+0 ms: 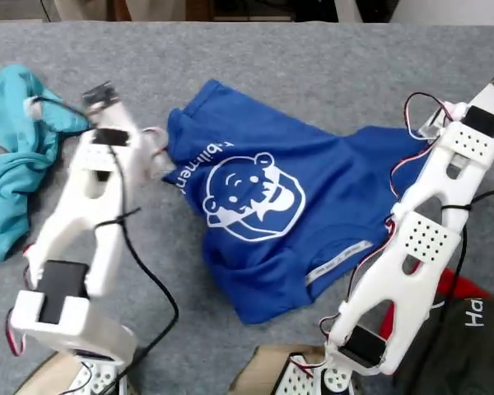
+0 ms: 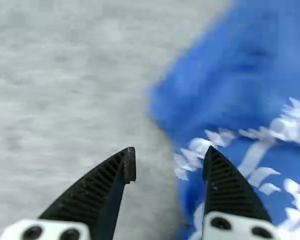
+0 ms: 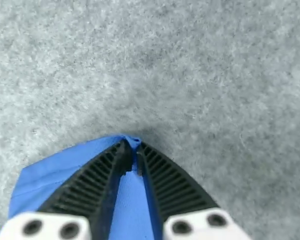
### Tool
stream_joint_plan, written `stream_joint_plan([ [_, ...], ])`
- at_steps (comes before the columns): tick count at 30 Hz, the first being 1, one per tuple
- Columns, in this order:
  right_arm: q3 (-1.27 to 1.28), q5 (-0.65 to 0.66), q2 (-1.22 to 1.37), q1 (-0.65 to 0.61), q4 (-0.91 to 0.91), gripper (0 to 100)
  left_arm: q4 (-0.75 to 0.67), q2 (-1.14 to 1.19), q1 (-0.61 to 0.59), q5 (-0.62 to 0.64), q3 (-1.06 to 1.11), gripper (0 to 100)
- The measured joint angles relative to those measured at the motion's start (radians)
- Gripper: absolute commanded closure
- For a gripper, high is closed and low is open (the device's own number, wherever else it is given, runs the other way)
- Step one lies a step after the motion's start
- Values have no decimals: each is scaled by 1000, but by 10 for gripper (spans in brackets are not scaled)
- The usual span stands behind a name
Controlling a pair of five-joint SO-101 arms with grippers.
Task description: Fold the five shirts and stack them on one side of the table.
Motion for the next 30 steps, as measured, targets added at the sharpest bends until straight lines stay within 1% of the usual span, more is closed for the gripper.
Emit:
stream_joint_plan([
  [3,0,0,2,0,-3,991,-77,55,80,26,-20,774],
  [6,0,0,2,0,-3,991,-186,153,104,54,-29,780],
  [7,0,0,2,0,-3,991,-212,195,104,58,-37,796],
  [9,0,0,2,0,-3,991,-215,273,106,63,-75,853],
  [11,0,0,2,0,-3,991,-152,322,107,63,-150,919],
  [13,0,0,2,0,-3,991,-48,365,107,40,-239,978],
  [17,0,0,2,-2,-3,991,199,443,101,-34,-405,982],
  [22,0,0,2,2,-3,991,456,480,87,-92,-485,981],
  [27,0,0,2,0,-3,991,598,480,92,-135,-488,981],
  [30,0,0,2,0,-3,991,638,477,107,-147,-488,981],
])
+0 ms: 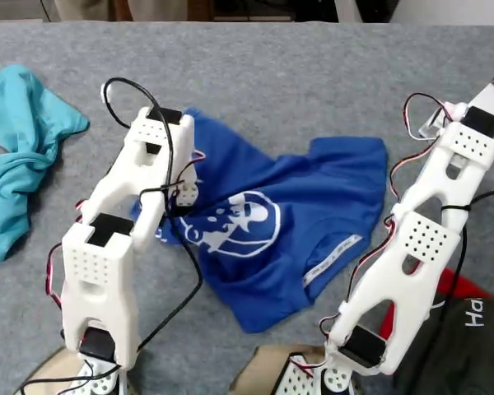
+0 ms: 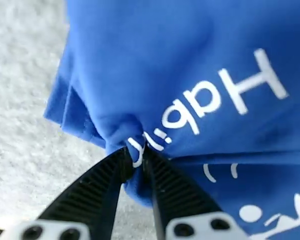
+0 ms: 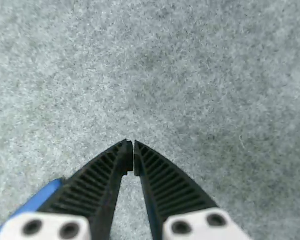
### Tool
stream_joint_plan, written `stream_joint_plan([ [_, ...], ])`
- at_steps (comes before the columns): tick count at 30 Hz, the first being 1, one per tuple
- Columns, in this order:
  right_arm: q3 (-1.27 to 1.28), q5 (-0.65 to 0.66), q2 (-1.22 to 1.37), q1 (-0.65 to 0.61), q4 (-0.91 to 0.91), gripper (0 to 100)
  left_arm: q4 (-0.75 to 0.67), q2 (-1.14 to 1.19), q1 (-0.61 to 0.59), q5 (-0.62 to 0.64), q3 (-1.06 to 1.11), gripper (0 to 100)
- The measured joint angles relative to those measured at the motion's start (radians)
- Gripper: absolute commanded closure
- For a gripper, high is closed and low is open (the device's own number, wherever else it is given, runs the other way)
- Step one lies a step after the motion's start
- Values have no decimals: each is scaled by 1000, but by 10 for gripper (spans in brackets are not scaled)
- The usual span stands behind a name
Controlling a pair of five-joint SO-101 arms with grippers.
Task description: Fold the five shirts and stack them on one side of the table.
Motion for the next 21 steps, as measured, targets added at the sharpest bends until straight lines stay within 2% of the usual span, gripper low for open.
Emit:
stream_joint_plan([
  [6,0,41,0,0,0,986,14,-49,8,-3,-5,959],
  [11,0,80,0,-23,17,954,69,-118,-21,26,-51,746],
  [14,0,81,0,-29,23,943,107,-163,-32,35,-103,659],
  [21,0,83,0,-32,35,943,89,-224,-60,28,-275,676],
])
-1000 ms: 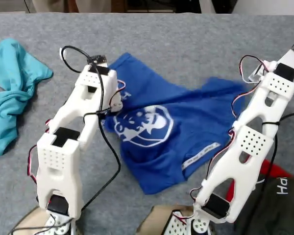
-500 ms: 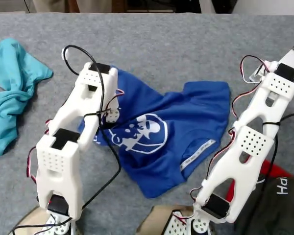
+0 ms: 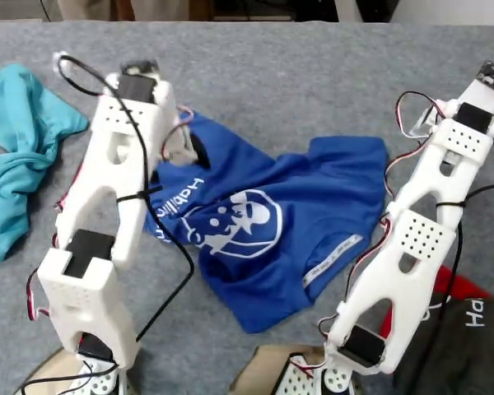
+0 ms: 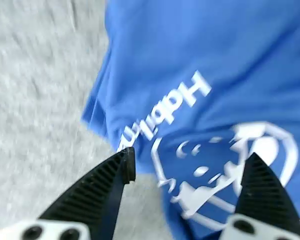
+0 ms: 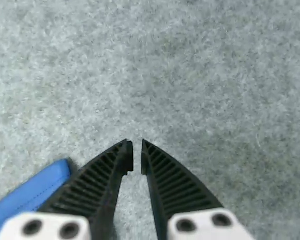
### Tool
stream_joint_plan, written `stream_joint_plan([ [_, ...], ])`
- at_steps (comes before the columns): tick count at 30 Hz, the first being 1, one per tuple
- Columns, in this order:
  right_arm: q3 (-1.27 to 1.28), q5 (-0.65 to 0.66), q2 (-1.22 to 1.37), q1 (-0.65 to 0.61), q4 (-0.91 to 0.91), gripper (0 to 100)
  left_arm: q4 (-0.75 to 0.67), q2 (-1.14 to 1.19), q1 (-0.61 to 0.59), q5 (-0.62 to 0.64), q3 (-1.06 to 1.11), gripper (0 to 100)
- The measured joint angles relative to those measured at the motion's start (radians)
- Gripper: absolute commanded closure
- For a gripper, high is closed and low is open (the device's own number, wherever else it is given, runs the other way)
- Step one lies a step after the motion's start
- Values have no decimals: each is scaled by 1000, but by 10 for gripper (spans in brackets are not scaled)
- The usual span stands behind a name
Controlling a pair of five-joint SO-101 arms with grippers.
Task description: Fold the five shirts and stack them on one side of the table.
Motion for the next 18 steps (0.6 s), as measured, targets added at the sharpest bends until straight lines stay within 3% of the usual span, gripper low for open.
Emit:
stream_joint_plan([
  [4,0,0,0,0,0,943,-170,58,2,49,-103,726],
  [11,0,0,0,-2,5,943,-674,396,-29,72,-160,731],
  [14,0,0,0,-3,5,943,-735,560,-44,72,-232,732],
  [18,0,0,0,-3,5,943,-669,717,-61,75,-407,732],
])
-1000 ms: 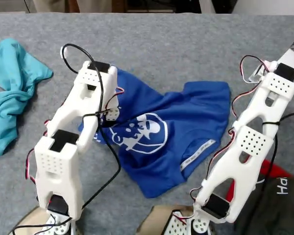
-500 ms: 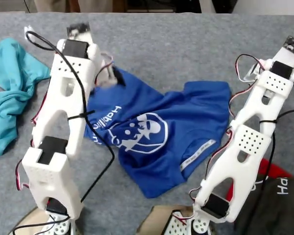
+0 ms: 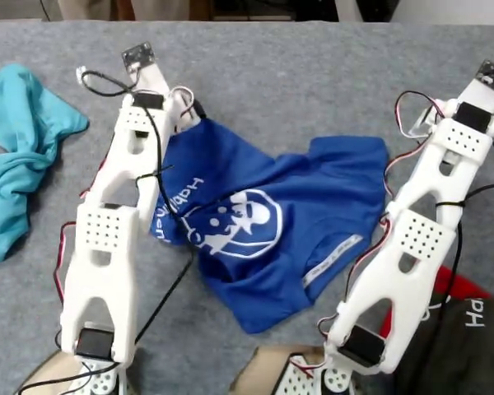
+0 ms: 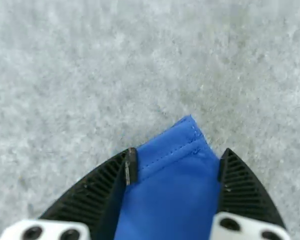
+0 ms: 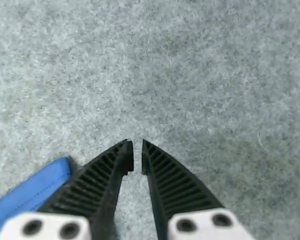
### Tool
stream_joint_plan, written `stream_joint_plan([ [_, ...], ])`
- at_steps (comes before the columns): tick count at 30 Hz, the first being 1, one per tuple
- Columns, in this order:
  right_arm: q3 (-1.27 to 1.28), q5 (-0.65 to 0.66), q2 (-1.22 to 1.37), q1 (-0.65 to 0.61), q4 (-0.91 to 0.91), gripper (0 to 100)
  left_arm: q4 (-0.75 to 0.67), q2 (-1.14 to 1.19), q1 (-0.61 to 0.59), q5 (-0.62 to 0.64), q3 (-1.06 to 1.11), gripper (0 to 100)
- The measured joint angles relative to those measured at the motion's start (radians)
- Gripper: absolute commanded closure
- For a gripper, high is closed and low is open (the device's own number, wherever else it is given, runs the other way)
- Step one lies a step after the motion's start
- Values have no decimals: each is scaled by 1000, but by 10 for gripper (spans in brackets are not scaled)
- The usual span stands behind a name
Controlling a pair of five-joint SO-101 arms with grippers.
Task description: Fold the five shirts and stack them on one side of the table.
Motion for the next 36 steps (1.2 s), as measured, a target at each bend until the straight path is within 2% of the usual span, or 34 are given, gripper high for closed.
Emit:
stream_joint_plan([
  [4,0,0,0,0,0,943,173,107,-3,-18,-224,760],
  [10,0,0,0,0,0,943,390,216,8,-123,-459,947],
  [17,0,0,0,0,0,943,640,239,40,-181,-575,958],
  [20,0,0,0,0,0,943,684,241,40,-181,-589,957],
  [23,0,0,0,0,0,943,695,241,40,-180,-615,917],
  [29,0,0,0,0,0,943,695,242,38,-143,-649,691],
  [36,0,0,0,0,0,943,687,242,2,21,-750,682],
])
